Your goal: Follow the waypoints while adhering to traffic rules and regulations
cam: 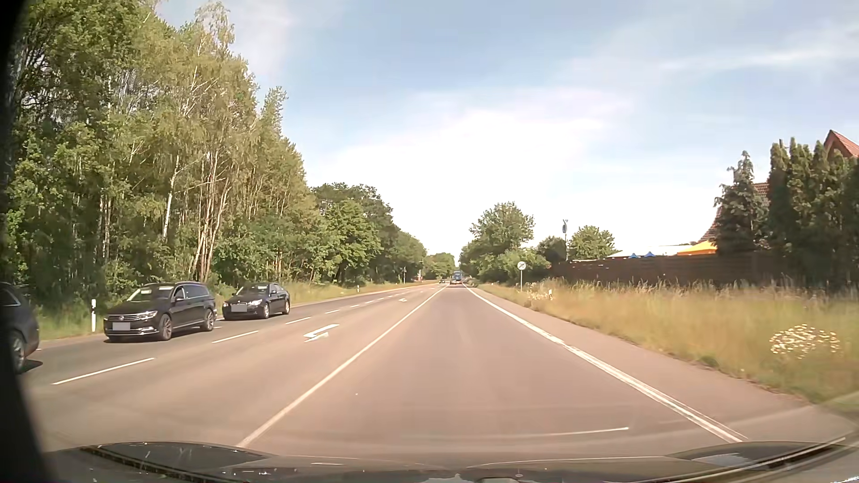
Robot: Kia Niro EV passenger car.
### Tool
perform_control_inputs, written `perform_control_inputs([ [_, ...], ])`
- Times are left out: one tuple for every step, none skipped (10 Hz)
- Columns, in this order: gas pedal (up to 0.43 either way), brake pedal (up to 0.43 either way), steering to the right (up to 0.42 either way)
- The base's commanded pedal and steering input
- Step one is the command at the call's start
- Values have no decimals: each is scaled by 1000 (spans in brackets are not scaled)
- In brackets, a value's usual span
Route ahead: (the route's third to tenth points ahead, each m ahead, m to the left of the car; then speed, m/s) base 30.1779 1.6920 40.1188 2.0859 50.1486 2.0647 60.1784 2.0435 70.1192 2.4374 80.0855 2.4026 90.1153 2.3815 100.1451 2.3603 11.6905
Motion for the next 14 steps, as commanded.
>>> perform_control_inputs([
  [319, 0, -11],
  [319, 0, -12],
  [319, 0, -11],
  [319, 0, -11],
  [319, 0, -10],
  [319, 0, -10],
  [319, 0, -9],
  [319, 0, -8],
  [319, 0, -6],
  [319, 0, -4],
  [319, 0, -3],
  [319, 0, -2],
  [319, 0, -1],
  [319, 0, 0],
])
